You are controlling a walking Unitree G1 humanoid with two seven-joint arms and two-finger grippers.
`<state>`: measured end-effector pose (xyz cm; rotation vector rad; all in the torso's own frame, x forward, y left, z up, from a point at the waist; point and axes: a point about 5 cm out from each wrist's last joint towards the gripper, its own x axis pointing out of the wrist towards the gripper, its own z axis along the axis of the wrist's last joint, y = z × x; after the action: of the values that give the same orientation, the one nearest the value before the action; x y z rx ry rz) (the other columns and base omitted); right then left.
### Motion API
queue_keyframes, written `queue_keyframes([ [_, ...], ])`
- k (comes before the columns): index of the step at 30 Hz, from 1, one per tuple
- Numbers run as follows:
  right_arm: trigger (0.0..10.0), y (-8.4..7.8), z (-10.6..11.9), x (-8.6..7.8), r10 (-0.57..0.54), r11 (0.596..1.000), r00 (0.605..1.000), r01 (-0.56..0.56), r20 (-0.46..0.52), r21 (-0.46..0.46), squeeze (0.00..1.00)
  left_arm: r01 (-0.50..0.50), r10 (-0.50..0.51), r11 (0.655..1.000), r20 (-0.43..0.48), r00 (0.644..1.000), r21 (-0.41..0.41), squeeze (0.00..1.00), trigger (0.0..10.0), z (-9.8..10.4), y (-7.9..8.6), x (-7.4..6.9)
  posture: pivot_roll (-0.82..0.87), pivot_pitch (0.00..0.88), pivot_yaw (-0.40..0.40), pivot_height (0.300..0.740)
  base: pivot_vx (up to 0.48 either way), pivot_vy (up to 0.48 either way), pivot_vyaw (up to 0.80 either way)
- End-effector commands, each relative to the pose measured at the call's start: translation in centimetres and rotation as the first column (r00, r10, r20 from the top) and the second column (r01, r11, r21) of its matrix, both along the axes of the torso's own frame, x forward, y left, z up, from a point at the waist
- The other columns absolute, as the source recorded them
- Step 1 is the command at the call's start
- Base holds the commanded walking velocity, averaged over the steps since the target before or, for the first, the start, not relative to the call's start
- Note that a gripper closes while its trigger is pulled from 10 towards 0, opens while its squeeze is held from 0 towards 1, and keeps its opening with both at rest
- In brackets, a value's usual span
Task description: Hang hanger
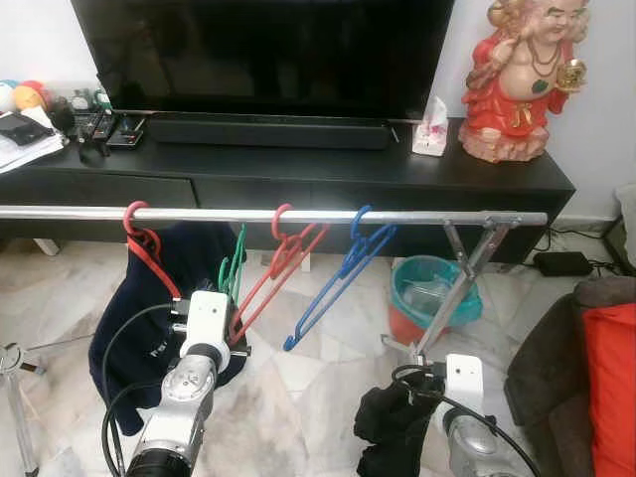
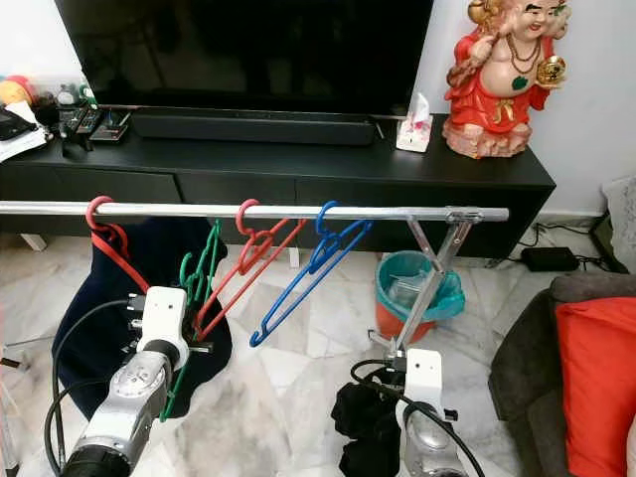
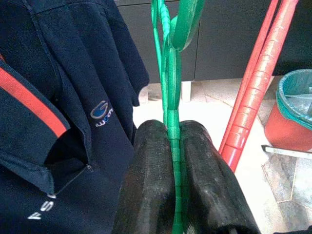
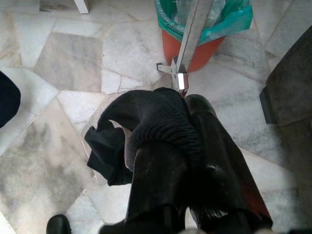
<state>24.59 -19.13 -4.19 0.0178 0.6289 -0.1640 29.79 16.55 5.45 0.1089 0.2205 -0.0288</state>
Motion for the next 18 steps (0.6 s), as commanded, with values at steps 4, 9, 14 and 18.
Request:
queue_keyframes([
  [4, 10.0, -0.16, 0.79, 0.89, -0.013, 1.000, 0.999, 0.013, 0.047, -0.001, 0.00, -0.009, 0.009, 1.000, 0.010, 1.000, -0.001, 0.00, 10.0, 0.29, 0.15, 0.27, 0.07, 0.000, -0.020, 0.740, 0.000, 0.418, 0.00],
  [9, 10.0, -0.13, 0.84, 0.95, -0.017, 1.000, 0.999, 0.017, 0.049, 0.001, 0.00, -0.009, 0.009, 1.000, 0.013, 1.000, -0.001, 0.00, 10.0, 0.41, 0.09, 0.33, 0.07, 0.000, -0.019, 0.740, 0.000, 0.416, 0.00],
  [14, 10.0, -0.08, 0.89, 1.03, -0.017, 1.000, 0.999, 0.017, 0.051, 0.001, 0.00, -0.005, 0.005, 1.000, 0.013, 1.000, -0.002, 0.00, 10.0, 0.44, 0.01, 0.36, 0.07, 0.000, -0.019, 0.740, 0.000, 0.408, 0.00],
  [18, 10.0, 0.02, 0.91, 1.07, -0.018, 1.000, 0.998, 0.017, 0.053, 0.003, 0.00, 0.001, -0.001, 1.000, 0.014, 1.000, 0.001, 0.00, 10.0, 0.48, -0.09, 0.34, 0.07, 0.000, -0.018, 0.740, 0.000, 0.281, 0.00],
])
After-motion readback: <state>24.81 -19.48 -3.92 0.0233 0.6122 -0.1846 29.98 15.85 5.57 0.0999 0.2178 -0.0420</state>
